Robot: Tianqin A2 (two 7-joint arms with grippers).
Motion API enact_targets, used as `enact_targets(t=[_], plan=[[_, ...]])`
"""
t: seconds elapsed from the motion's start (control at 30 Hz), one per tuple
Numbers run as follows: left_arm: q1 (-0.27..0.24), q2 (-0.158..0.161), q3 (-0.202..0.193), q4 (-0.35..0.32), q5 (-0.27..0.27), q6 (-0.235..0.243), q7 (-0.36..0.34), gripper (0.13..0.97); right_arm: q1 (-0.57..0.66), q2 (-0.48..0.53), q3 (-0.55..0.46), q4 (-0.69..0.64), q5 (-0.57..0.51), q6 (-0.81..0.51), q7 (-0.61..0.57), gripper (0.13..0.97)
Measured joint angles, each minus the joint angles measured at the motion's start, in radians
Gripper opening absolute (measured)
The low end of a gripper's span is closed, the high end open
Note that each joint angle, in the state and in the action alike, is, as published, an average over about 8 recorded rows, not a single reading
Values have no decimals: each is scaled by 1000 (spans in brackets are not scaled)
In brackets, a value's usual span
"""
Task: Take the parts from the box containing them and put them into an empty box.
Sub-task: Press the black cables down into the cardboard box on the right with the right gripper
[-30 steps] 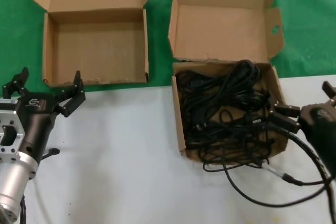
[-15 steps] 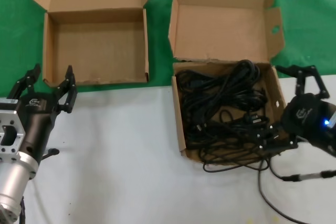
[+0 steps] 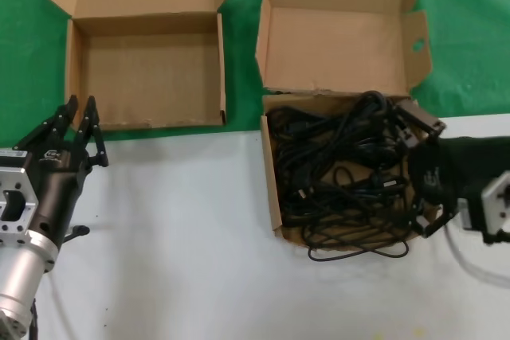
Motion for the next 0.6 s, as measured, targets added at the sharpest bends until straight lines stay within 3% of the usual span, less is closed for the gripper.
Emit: enact_targets(t=[0.3, 0.6], plan=[[0, 0, 0, 0, 0, 0, 0, 189, 247, -117, -149, -135, -198, -109, -33, 949], [0, 0, 0, 0, 0, 0, 0, 146, 364, -211, -217, -251, -281, -135, -39, 880]])
